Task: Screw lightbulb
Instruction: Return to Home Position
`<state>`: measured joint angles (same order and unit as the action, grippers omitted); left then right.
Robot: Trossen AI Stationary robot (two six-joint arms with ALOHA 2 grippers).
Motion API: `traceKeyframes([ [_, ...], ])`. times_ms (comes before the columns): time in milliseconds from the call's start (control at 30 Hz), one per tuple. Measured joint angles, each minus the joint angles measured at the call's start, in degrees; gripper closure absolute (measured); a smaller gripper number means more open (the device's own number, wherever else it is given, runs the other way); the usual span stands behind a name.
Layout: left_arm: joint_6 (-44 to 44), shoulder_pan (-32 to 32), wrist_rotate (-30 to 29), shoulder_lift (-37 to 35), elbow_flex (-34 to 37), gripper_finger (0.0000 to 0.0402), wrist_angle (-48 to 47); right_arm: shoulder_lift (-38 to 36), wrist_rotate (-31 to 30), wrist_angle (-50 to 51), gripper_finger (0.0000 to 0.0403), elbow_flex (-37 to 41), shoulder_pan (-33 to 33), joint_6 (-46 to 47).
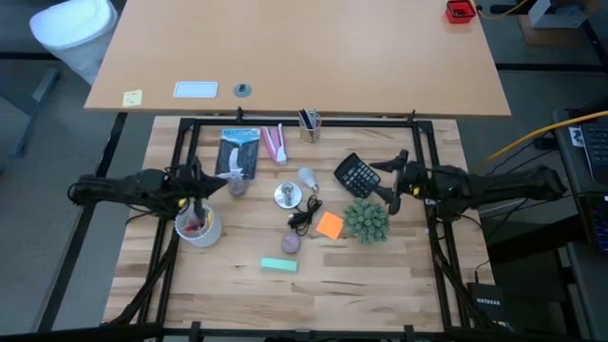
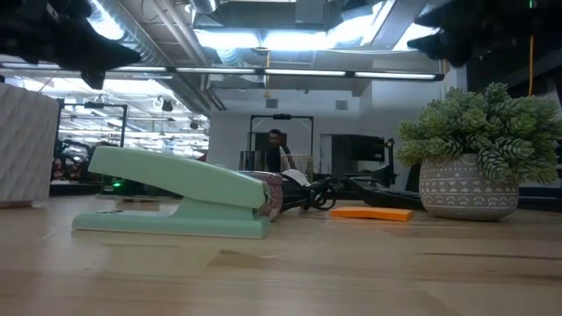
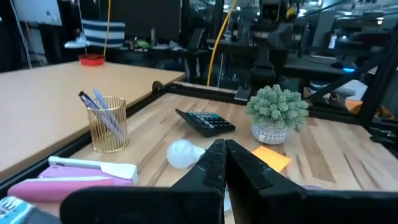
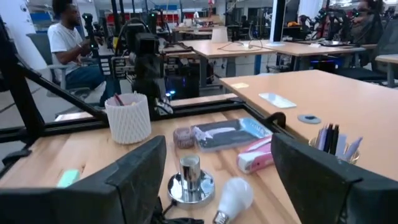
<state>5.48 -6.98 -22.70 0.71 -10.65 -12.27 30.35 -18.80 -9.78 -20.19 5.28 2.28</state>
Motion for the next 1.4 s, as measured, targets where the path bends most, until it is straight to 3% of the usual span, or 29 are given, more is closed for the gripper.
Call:
traceKeyframes([
  [233, -3.0, 0.0, -0.9, 0.0, 7.9, 0.0402, 9.9, 0.2, 0.0, -10.1, 0.0107, 10.0, 0.0, 1.7],
  [567, -7.6, 0.0, -1.2, 0.8, 8.4, 0.0402, 11.1, 0.2, 0.0, -10.7, 0.0107, 15.9, 0.0, 3.5],
  [800, -1.6, 0.0, -1.2, 0.8, 8.4, 0.0402, 11.0, 0.2, -2.2, -10.0, 0.0107, 18.5, 0.0, 0.8],
  [1400, -1.4, 0.0, -1.2, 0.8, 8.4, 0.0401, 10.9, 0.2, -3.1, -8.1, 0.0107, 19.6, 0.0, 0.7],
])
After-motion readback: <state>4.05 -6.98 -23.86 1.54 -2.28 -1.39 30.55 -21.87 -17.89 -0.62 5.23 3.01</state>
